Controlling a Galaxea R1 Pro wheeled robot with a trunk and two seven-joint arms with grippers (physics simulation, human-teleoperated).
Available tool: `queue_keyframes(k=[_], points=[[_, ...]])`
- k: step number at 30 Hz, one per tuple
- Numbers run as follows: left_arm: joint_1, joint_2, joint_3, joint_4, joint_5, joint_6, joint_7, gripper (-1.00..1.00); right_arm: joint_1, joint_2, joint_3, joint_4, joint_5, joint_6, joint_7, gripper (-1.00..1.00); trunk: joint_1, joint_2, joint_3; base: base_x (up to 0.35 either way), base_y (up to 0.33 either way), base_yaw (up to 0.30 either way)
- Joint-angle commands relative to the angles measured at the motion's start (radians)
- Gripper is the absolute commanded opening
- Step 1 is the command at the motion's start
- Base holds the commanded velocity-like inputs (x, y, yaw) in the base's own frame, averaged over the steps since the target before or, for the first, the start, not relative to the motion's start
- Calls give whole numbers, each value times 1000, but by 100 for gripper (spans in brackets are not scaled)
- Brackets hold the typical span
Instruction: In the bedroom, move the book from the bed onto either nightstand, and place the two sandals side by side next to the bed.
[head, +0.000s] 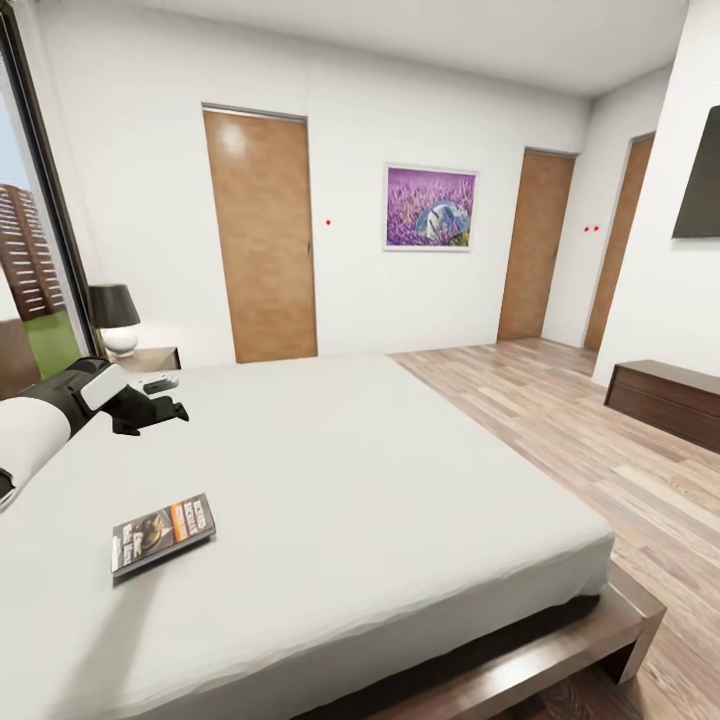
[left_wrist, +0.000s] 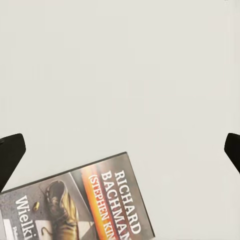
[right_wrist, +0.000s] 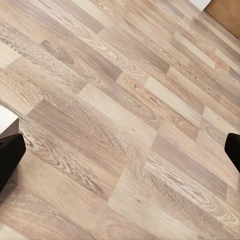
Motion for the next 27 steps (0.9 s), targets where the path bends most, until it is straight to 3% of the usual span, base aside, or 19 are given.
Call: queue_keyframes(k=[1,27], points=[[-1,1,-6,-2,9,3,5,100,1,-1,0,-1,-1,4,-2,100,0,0,0,0,0,-4],[-1,3,-6,-2,9,8,5,100,6,3,4,-1,-1,4,-3,100,0,0,13,0,0,-10]])
